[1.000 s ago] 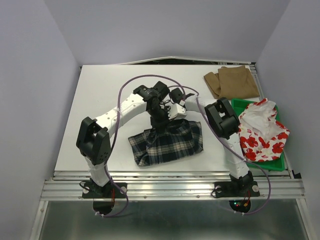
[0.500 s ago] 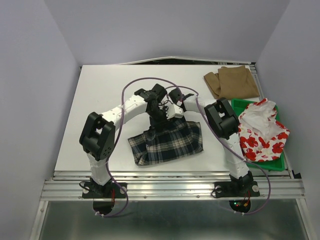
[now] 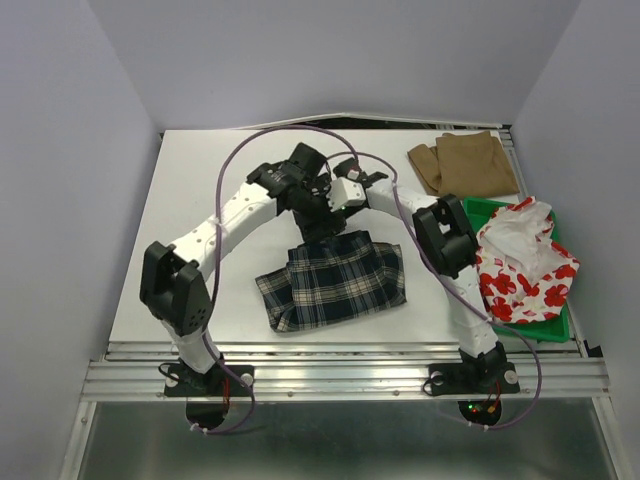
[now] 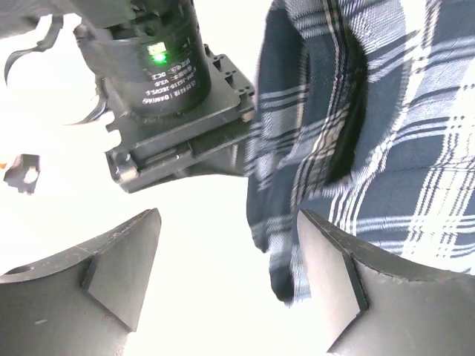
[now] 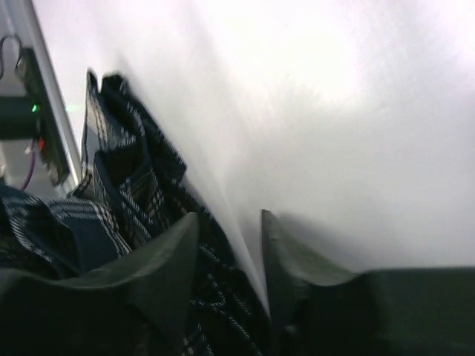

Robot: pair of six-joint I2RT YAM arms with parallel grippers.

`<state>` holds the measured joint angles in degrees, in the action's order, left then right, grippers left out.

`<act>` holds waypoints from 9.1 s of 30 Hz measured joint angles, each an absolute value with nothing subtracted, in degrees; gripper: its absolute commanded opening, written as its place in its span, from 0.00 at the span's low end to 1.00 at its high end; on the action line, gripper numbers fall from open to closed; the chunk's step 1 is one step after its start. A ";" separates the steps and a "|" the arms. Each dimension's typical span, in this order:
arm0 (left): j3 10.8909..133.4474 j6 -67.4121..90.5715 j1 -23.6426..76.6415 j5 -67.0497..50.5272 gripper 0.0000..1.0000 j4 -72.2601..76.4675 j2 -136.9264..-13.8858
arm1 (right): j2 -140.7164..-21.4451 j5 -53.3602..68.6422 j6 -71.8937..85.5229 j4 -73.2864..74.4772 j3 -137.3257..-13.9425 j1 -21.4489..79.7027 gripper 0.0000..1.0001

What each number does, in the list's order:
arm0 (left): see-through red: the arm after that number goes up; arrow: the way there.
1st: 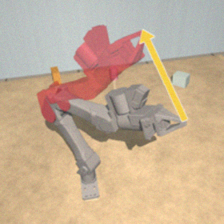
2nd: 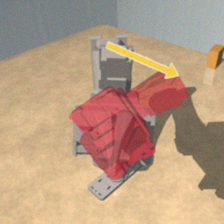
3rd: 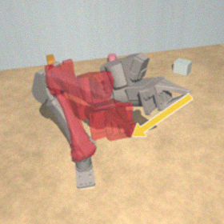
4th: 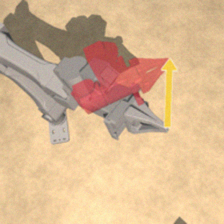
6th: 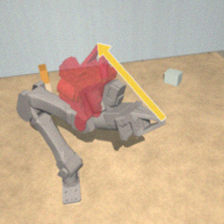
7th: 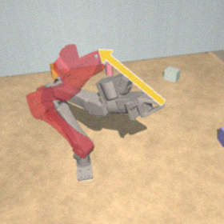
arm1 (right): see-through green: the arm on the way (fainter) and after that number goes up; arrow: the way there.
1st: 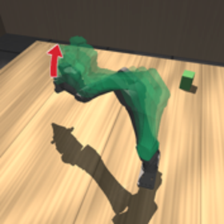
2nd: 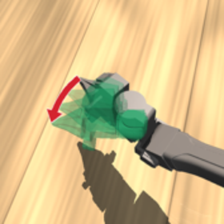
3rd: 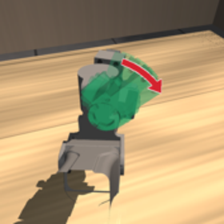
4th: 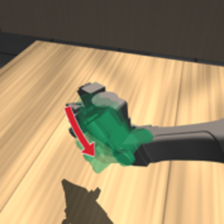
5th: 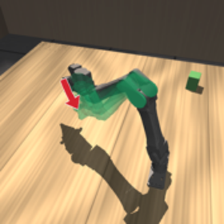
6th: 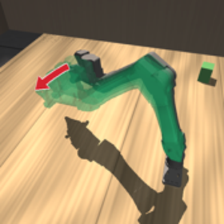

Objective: Fold and stack the skirts
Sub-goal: Fold the skirt, then neatly place the folded skirt to the corner

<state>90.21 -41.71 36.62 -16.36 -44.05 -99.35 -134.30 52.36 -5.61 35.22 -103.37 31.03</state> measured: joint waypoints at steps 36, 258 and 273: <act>58.61 13.04 29.47 -29.21 0.23 -3.97 -102.59 | -110.69 53.15 21.19 19.46 -61.41 23.55 0.55; 139.15 19.99 43.90 -6.70 0.95 25.93 -161.60 | -112.29 3.62 -7.64 -12.47 -77.84 -18.31 0.05; 103.79 15.59 34.70 -11.84 0.99 15.27 -122.89 | -112.31 1.48 -3.79 -6.31 -87.50 -18.31 1.00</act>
